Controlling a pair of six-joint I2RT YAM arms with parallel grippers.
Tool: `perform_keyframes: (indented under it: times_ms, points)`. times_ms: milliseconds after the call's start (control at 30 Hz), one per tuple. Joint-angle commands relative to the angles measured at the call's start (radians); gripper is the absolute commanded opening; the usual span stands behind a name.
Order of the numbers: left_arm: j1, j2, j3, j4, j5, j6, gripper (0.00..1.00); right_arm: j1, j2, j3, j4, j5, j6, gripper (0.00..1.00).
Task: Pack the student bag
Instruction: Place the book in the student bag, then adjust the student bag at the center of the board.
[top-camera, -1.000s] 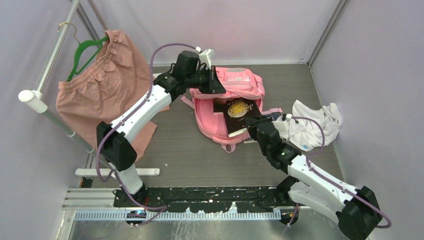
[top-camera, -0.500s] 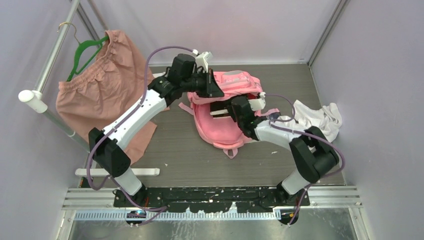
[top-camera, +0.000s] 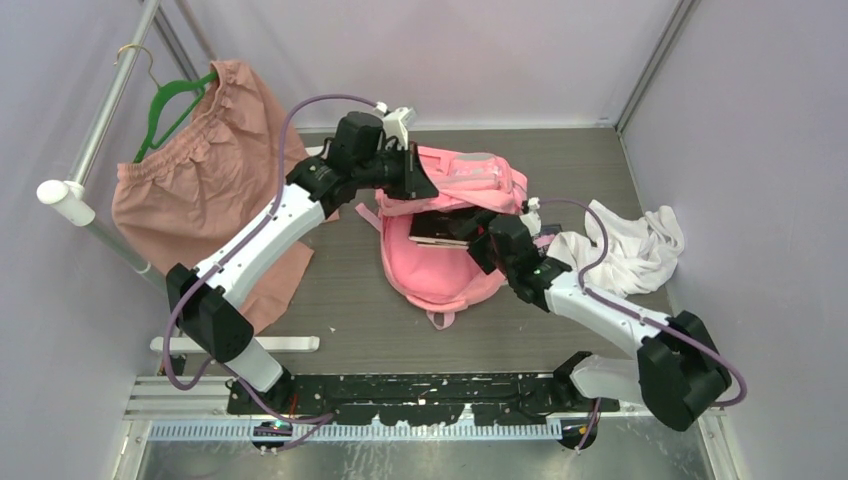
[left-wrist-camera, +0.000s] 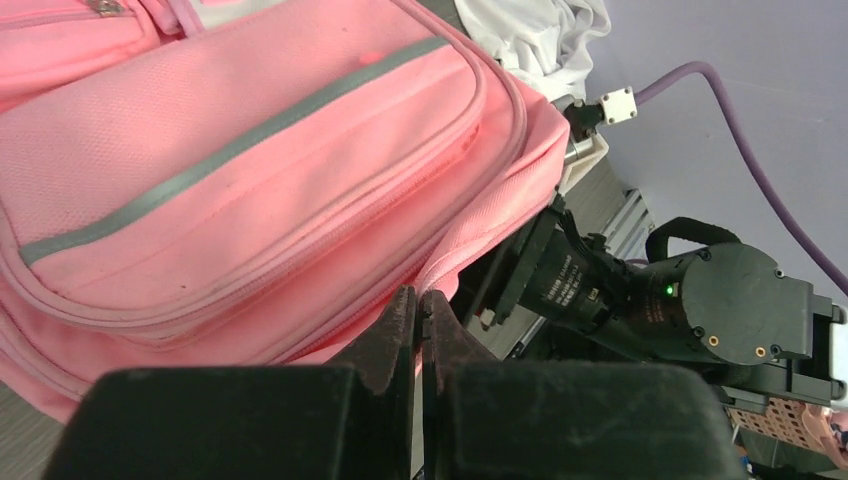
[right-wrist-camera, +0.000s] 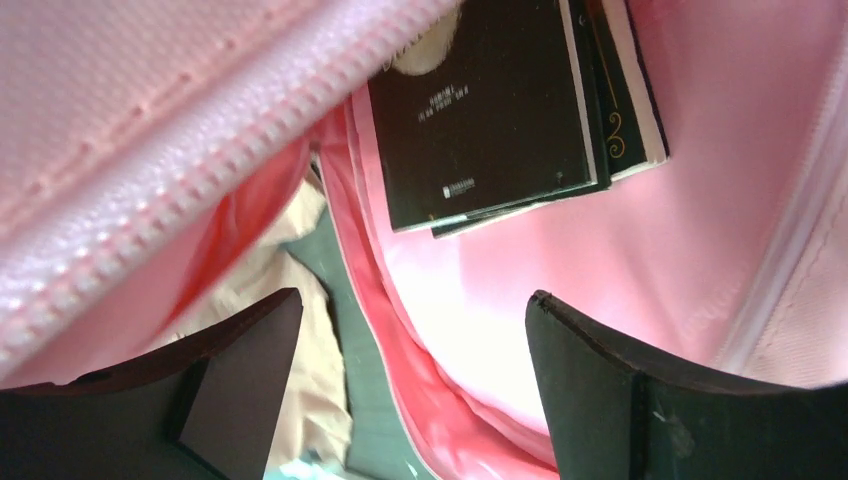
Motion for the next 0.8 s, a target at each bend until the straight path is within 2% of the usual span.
perform_keyframes:
  times_ms: [0, 100, 267, 333, 433, 500, 567, 600, 633, 733, 767]
  points:
    - [0.030, -0.041, 0.021, 0.069, 0.002, 0.002, 0.00, 0.007, -0.135, -0.013, -0.120, -0.112, -0.115, 0.88]
    - [0.057, -0.045, 0.030, 0.028, -0.027, 0.031, 0.00, 0.008, -0.316, -0.054, -0.284, -0.036, -0.147, 0.91]
    - [0.127, -0.087, 0.022, -0.070, -0.202, 0.107, 0.00, -0.005, -0.575, -0.082, -0.609, 0.256, -0.189, 0.95]
    - [0.164, -0.106, 0.008, -0.069, -0.213, 0.107, 0.00, -0.028, -0.589, -0.072, -0.684, 0.292, -0.194, 0.96]
    - [0.192, -0.138, -0.006, -0.072, -0.243, 0.119, 0.00, -0.067, -0.529, -0.045, -0.741, 0.289, -0.202, 0.96]
    - [0.193, -0.161, -0.022, -0.067, -0.219, 0.129, 0.00, -0.082, -0.465, -0.020, -0.751, 0.289, -0.228, 0.92]
    - [0.193, -0.179, -0.040, -0.055, -0.151, 0.142, 0.00, -0.084, -0.400, 0.005, -0.740, 0.305, -0.260, 0.82]
    - [0.193, -0.186, -0.047, -0.053, -0.122, 0.145, 0.00, -0.087, -0.374, 0.011, -0.717, 0.306, -0.276, 0.72]
    - [0.193, -0.195, -0.051, -0.053, -0.103, 0.144, 0.05, -0.091, -0.353, 0.009, -0.676, 0.291, -0.296, 0.60]
    - [0.193, -0.218, -0.050, -0.072, -0.095, 0.153, 0.37, -0.129, -0.281, -0.005, -0.523, 0.158, -0.351, 0.26]
    - [0.193, -0.226, -0.047, -0.081, -0.099, 0.156, 0.48, -0.135, -0.226, -0.001, -0.477, 0.122, -0.357, 0.19]
